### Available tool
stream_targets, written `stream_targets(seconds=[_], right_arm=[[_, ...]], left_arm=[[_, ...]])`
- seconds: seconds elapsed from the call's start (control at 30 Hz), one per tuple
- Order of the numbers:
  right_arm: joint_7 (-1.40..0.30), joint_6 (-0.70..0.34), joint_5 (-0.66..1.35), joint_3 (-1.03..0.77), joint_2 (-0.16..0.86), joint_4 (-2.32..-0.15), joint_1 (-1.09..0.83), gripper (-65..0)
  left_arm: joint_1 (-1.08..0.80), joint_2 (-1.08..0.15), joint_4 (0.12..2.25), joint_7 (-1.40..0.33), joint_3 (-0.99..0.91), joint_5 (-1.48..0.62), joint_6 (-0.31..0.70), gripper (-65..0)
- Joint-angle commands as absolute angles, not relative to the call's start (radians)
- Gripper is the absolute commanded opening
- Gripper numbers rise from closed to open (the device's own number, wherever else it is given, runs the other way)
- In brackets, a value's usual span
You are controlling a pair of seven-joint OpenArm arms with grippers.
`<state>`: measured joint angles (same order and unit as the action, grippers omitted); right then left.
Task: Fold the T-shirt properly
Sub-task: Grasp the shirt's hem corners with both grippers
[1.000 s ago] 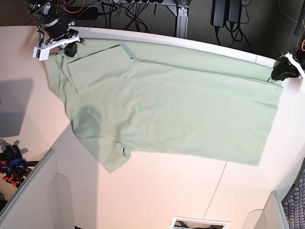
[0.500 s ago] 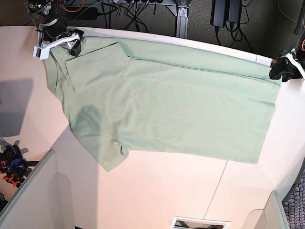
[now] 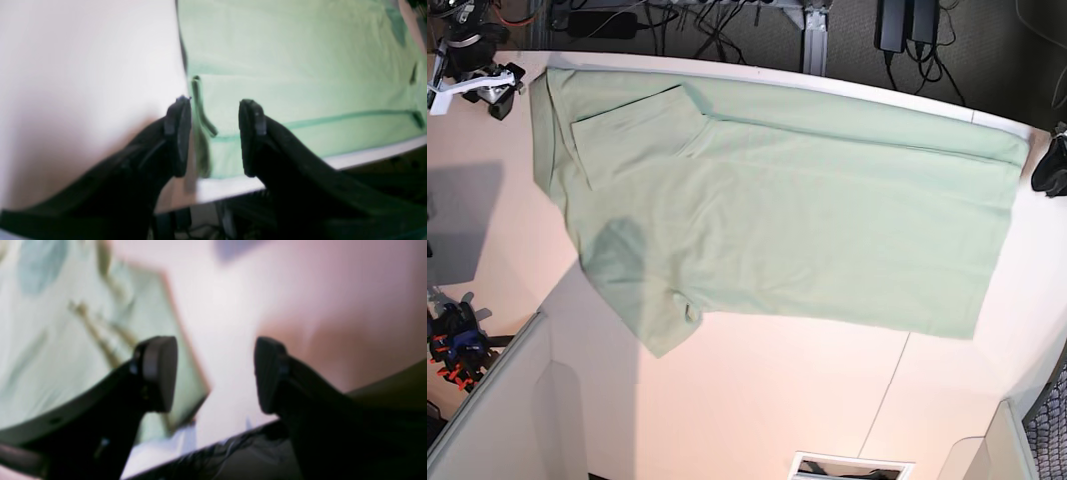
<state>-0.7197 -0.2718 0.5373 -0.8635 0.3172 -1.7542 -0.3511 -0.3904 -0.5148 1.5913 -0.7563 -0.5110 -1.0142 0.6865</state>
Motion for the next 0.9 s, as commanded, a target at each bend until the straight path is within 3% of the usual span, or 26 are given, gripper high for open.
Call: stream_targets(seconds=[0.0,0.3,0.63,0.87], right_arm=[[-0.693,-0.275,0.543,-0.875,0.356,-1.773,-0.328,-28.5],[-0.626,-0.273,0.500,-0.750,0.460,-1.671,-0.077,-28.5],[-0.508,-0.276,0.424,-0.360,0.458,-1.056,0.416,-28.5],[-0.469,-0.309,0.392,-0.278,0.426,-0.775,0.540,-28.5]], left_arm=[[-0.388,-0.535,1.634,-0.738,-0.521,-1.044,0.698,-37.5],[-0.388,-0.535,1.832,-0.736,-0.521,-1.033,0.698,-37.5],[-0.389,-0.535,1.847,-0.733,-0.518,-1.012,0.698,-37.5],[-0.389,-0.535,1.845,-0.675,-0.516,-0.953,0.698,-37.5]])
